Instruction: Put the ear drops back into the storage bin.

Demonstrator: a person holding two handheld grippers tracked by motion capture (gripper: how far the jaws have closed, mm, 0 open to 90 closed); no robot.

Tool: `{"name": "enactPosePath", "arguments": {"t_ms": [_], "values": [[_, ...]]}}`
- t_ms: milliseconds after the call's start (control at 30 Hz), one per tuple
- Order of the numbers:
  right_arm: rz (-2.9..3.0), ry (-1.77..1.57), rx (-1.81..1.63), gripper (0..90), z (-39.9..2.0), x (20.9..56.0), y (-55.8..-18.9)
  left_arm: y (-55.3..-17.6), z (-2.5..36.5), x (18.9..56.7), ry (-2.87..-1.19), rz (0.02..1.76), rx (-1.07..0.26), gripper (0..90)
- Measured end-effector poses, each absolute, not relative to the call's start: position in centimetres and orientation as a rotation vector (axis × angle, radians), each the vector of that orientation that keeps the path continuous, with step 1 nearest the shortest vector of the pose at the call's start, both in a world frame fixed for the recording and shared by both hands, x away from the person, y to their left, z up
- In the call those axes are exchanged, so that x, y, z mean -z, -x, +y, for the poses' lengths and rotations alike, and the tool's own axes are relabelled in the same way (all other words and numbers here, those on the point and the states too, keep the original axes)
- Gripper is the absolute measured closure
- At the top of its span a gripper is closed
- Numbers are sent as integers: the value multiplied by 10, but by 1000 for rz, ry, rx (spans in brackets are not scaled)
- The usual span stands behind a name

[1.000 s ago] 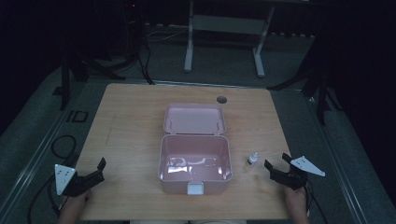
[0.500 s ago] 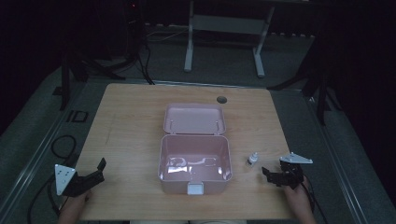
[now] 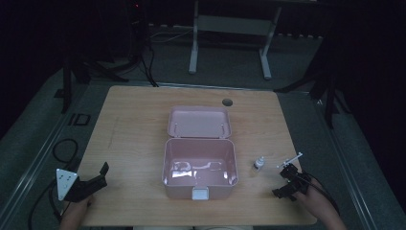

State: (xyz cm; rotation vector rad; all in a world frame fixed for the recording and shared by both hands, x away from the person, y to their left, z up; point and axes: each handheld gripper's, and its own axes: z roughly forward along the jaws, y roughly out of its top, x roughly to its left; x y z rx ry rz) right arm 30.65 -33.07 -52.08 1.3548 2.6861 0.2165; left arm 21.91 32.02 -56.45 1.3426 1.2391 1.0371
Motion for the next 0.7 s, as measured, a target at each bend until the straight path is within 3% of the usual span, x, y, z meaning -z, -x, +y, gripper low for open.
{"name": "enactPosePath", "arguments": {"t_ms": [500, 700], "values": [[2913, -1214, 195, 134, -327, 518, -304, -219, 320, 565, -1342, 1240, -1036, 4], [2927, -1219, 137, 128, -328, 511, -308, -219, 320, 565, -1341, 1240, -1035, 4]]}}
